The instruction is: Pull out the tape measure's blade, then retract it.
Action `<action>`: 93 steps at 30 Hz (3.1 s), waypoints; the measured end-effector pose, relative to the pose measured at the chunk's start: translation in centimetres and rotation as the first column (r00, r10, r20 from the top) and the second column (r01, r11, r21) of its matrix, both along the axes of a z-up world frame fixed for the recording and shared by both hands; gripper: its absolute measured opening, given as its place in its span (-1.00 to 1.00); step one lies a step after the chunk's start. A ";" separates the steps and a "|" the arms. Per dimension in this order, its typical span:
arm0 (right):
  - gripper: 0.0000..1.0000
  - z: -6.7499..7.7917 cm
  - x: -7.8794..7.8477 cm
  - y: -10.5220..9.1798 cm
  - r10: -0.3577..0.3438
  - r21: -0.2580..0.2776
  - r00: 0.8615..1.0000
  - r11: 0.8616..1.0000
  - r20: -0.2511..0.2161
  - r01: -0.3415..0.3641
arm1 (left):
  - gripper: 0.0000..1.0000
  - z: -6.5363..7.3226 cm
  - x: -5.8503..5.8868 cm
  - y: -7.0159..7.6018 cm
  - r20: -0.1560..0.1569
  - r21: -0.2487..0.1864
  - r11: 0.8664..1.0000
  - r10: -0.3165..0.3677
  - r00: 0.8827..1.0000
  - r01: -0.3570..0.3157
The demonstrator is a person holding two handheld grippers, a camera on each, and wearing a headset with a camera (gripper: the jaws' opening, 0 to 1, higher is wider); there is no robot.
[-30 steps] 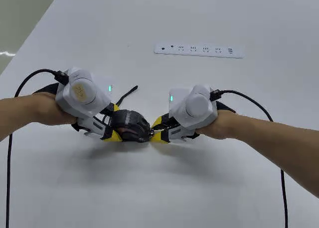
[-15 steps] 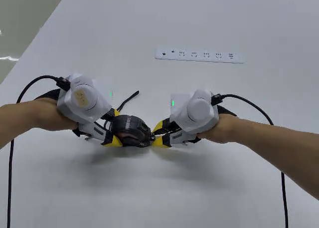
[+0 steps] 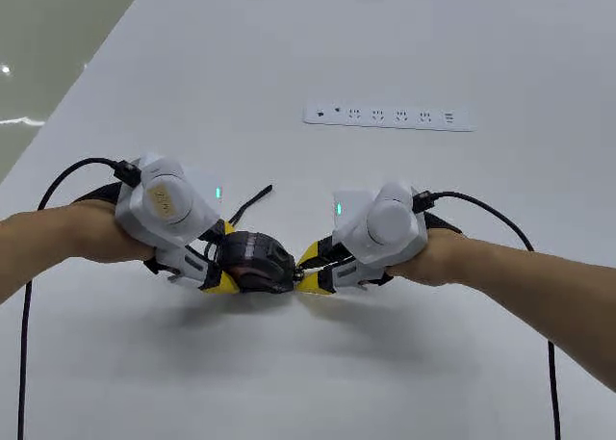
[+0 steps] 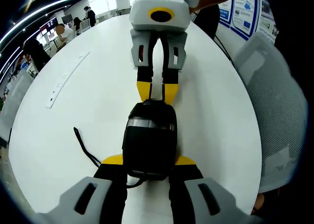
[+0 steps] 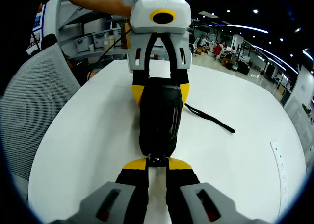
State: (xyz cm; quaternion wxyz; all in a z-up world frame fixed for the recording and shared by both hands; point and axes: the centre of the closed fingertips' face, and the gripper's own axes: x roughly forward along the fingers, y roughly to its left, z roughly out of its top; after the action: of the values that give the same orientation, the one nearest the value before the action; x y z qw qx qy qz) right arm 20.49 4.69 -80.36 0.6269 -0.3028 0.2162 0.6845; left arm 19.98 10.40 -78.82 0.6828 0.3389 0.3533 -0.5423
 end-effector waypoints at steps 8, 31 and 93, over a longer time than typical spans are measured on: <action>-0.78 0.0 0.0 -0.1 -0.004 0.002 1.000 1.000 -0.003 0.004 | -0.45 0.0 0.0 0.1 -0.001 0.001 1.000 0.000 1.000 0.000; -0.78 0.4 0.3 -0.9 -0.006 0.001 1.000 1.000 0.004 0.006 | -0.45 0.0 0.0 0.1 -0.005 -0.001 1.000 0.007 1.000 -0.007; -0.78 0.8 0.5 -3.2 0.012 -0.022 1.000 1.000 0.019 -0.011 | -0.45 0.1 0.0 0.2 -0.004 -0.004 1.000 0.016 1.000 -0.016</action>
State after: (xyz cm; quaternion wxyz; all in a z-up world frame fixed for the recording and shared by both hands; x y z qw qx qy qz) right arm 21.03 1.48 -79.57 0.6216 -0.3174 0.2162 0.6827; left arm 19.95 10.57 -78.75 0.6873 0.3336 0.3562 -0.5380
